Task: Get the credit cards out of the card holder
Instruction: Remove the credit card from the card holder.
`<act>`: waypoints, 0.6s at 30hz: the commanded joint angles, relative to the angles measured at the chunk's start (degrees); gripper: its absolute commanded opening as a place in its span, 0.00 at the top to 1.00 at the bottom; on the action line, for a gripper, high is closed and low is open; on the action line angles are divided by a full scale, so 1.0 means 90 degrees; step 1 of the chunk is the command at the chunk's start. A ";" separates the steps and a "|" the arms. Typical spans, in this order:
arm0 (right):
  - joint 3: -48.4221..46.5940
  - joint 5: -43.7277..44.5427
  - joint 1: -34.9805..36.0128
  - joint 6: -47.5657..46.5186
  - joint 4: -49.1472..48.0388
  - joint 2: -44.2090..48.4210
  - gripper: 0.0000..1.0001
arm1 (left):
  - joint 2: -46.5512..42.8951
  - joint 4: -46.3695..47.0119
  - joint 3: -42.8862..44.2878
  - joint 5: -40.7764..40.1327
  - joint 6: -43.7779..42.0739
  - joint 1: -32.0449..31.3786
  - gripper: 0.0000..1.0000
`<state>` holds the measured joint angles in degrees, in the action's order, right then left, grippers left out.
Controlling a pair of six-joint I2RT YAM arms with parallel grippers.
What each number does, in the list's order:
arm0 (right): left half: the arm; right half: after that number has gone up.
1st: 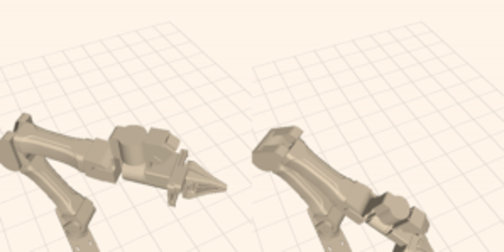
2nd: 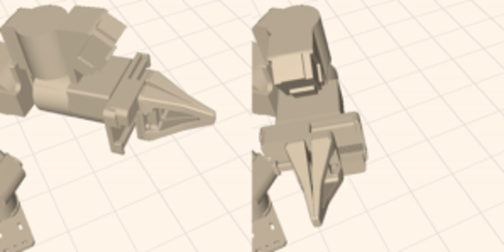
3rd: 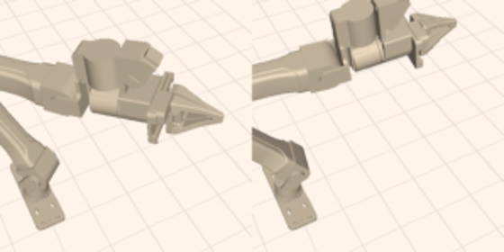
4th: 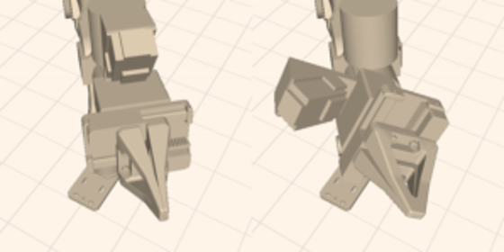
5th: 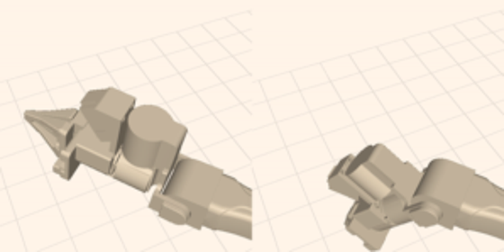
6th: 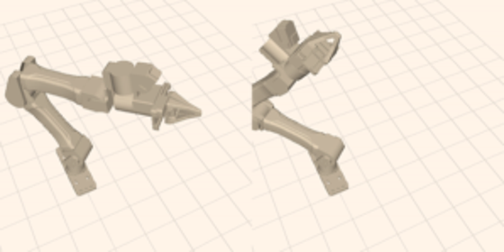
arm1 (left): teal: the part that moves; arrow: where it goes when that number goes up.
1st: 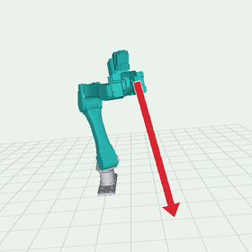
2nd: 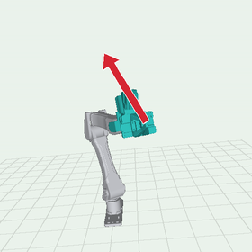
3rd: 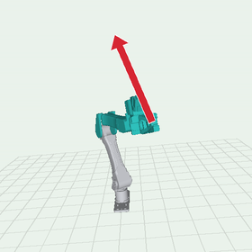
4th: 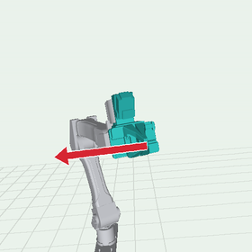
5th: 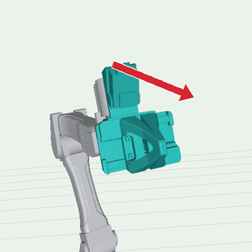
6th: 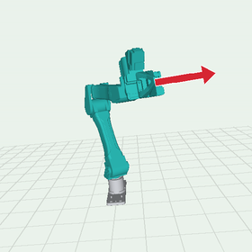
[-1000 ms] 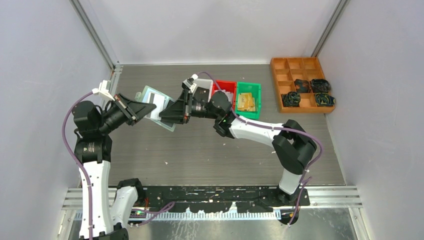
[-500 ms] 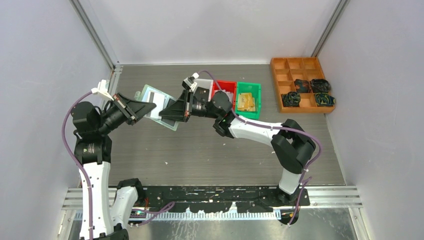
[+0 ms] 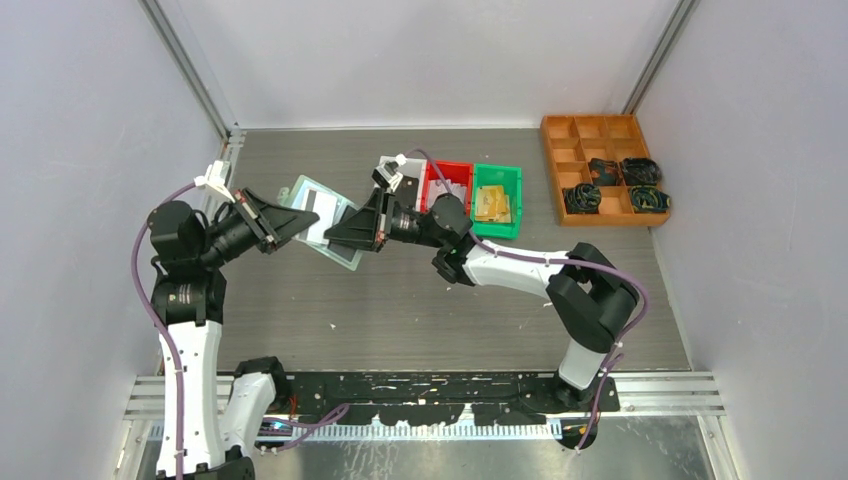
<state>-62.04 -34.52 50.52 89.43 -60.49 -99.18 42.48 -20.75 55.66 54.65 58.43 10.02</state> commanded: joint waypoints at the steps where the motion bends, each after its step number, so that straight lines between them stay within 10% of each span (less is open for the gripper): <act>1: 0.0187 0.0011 -0.0114 -0.0331 -0.0117 0.0500 0.99 | -0.0062 0.0413 0.0231 0.0085 0.0117 0.0031 0.95; 18: 0.0184 -0.0003 -0.0108 -0.0411 -0.0027 0.0470 0.99 | -0.0094 0.1019 0.0092 0.0340 0.0716 0.0040 0.83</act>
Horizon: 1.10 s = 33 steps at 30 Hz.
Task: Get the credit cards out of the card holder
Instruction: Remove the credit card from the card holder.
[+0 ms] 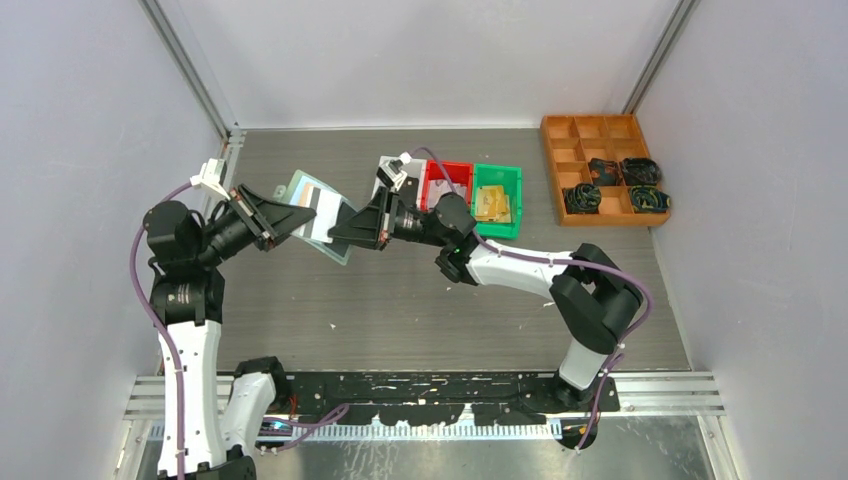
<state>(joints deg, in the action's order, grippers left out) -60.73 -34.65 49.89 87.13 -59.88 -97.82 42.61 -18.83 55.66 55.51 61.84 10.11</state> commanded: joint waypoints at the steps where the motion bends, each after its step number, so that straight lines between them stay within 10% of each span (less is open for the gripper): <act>1: 0.0047 0.0010 -0.0044 -0.0158 -0.0095 0.0321 0.99 | -0.0111 0.0820 0.0085 0.0240 0.0349 0.0024 0.84; 19: 0.0286 0.0040 -0.0040 -0.0082 -0.0305 0.0358 0.99 | -0.0120 0.0828 0.0168 0.0215 0.0406 0.0026 0.87; 26: 0.0104 0.0214 -0.0047 0.0110 -0.0543 0.0261 0.63 | -0.0157 0.0831 0.0154 0.0275 0.0400 0.0024 1.00; 33: -0.0273 0.0305 -0.0101 0.0313 -0.0650 0.0059 0.57 | -0.0184 0.0843 0.0188 0.0382 0.0443 0.0023 1.00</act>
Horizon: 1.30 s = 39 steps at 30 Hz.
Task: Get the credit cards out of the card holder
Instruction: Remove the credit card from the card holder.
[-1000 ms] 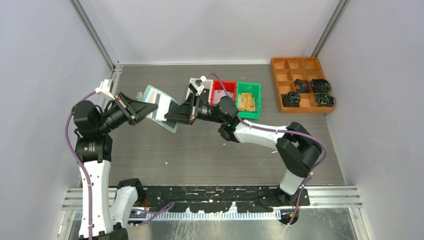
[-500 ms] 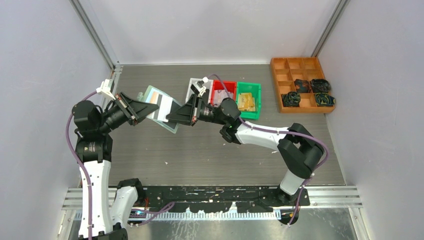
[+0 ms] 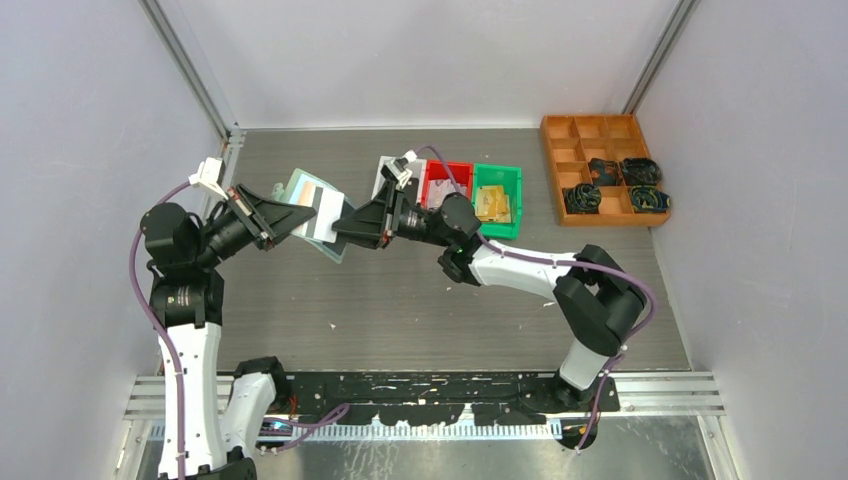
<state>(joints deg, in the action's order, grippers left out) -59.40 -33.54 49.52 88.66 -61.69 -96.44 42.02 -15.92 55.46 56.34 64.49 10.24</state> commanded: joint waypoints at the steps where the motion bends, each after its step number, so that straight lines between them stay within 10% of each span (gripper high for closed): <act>1: -0.0458 0.0198 -0.0069 0.0226 -0.0541 -0.0148 0.57 | -0.0127 0.0519 0.0200 0.0300 0.0149 0.0013 1.00; 17: -0.0132 0.0339 -0.0167 0.0561 -0.1188 -0.0230 0.98 | -0.0101 0.0549 0.0180 0.0245 0.0149 0.0014 0.94; 31: 0.0690 0.0123 -0.0380 0.0437 -0.1131 0.0221 0.99 | -0.0079 0.0603 0.0151 0.0262 0.0116 0.0020 0.97; 39: 0.1766 -0.0690 -0.1864 0.0173 0.0103 0.1757 0.99 | -0.0003 0.0879 0.0217 0.0820 -0.0360 0.0014 1.00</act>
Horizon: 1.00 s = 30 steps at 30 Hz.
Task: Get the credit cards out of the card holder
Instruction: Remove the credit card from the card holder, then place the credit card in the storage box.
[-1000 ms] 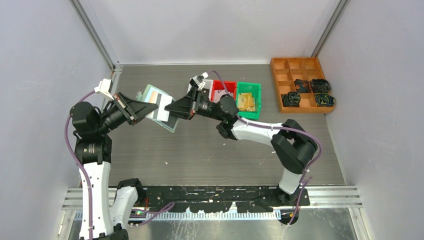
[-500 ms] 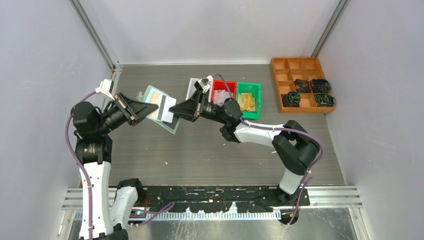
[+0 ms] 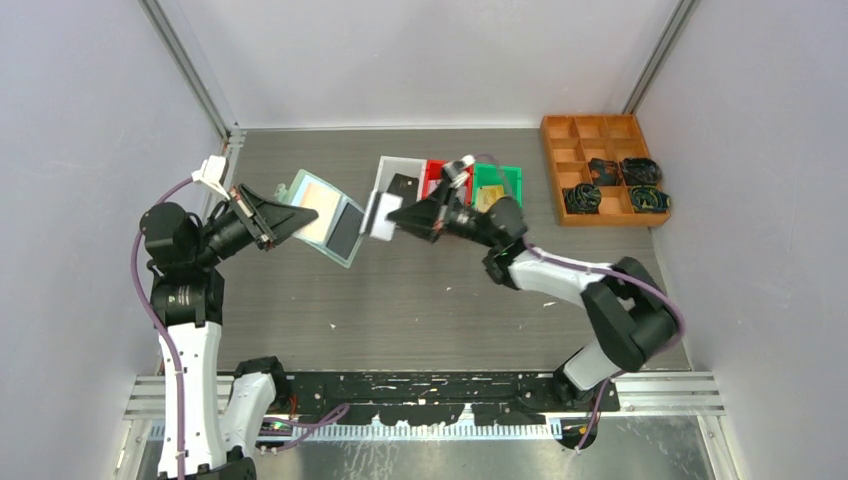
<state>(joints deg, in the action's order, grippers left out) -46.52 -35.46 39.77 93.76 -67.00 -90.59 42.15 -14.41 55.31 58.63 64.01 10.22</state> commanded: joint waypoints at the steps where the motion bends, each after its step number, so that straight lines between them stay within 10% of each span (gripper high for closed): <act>1: 0.0341 -0.0636 -0.1025 -0.0662 0.1396 0.1378 0.99 | -0.0015 0.0681 0.0256 0.0676 -0.0526 0.0017 1.00; 6: -0.1423 0.0138 -0.1869 -0.4777 0.8525 0.2151 0.99 | 0.0027 -0.0424 0.0716 0.0857 -0.1875 0.0013 1.00; 8: -0.2047 0.0760 -0.2038 -0.5600 0.9702 0.1967 0.99 | 0.0042 -0.0823 0.0831 0.0781 -0.2262 0.0013 1.00; 30: -0.5856 0.2020 -0.2446 -0.7243 1.0851 -0.2720 0.99 | 0.0038 -0.0195 0.0577 0.0751 -0.1380 0.0013 1.00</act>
<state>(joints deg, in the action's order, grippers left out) -93.03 -17.26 17.74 29.76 32.69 -114.43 43.13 -21.41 60.45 64.16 48.71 10.22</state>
